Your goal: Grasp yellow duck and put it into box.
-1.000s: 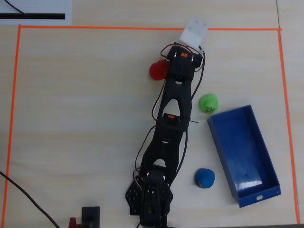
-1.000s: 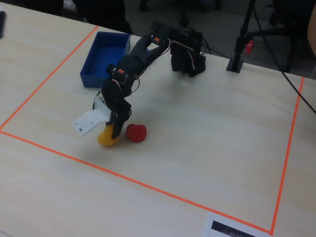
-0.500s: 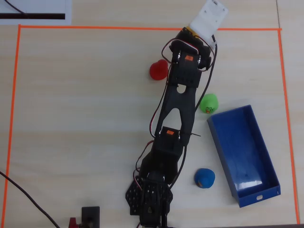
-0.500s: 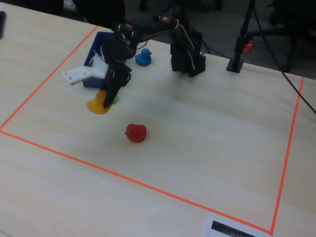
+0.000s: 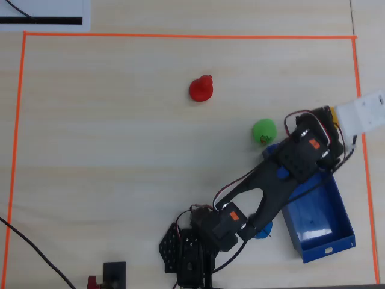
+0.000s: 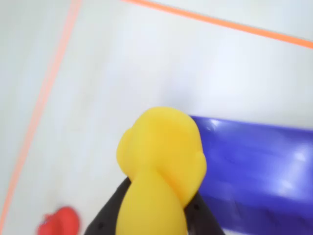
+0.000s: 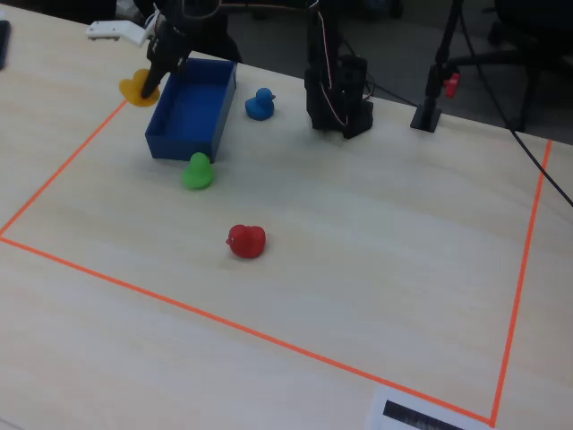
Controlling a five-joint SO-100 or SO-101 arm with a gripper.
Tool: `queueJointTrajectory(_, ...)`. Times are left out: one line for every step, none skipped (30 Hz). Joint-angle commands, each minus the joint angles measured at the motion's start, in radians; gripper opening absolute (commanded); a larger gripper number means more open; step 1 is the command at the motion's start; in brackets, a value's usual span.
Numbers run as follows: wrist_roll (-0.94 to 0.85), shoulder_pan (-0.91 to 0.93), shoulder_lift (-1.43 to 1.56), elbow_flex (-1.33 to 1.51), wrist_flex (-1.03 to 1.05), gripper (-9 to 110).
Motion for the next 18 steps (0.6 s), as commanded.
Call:
queueJointTrajectory(-0.052,0.112,0.138,0.150,0.049,0)
queueJointTrajectory(-0.066,0.132,0.166,0.201,0.051,0)
queueJointTrajectory(-0.081,0.147,0.193,0.252,0.051,0)
queueJointTrajectory(-0.100,0.158,0.218,0.304,0.052,0)
queueJointTrajectory(-0.118,0.167,0.241,0.353,0.061,0)
queueJointTrajectory(-0.141,0.172,0.264,0.405,0.069,0)
queueJointTrajectory(-0.163,0.175,0.281,0.456,0.072,0)
queueJointTrajectory(-0.173,0.178,0.295,0.499,0.064,0)
queueJointTrajectory(-0.183,0.179,0.307,0.531,0.052,0)
queueJointTrajectory(-0.187,0.179,0.313,0.551,0.040,0)
queueJointTrajectory(-0.190,0.179,0.319,0.563,0.032,0)
queueJointTrajectory(-0.192,0.176,0.322,0.571,0.028,0)
queueJointTrajectory(-0.195,0.175,0.322,0.575,0.015,0)
queueJointTrajectory(-0.195,0.172,0.322,0.581,0.005,0)
queueJointTrajectory(-0.195,0.170,0.321,0.586,-0.011,0)
queueJointTrajectory(-0.195,0.170,0.316,0.588,-0.023,0)
queueJointTrajectory(-0.195,0.170,0.308,0.588,-0.034,0)
queueJointTrajectory(-0.195,0.170,0.301,0.583,-0.043,0)
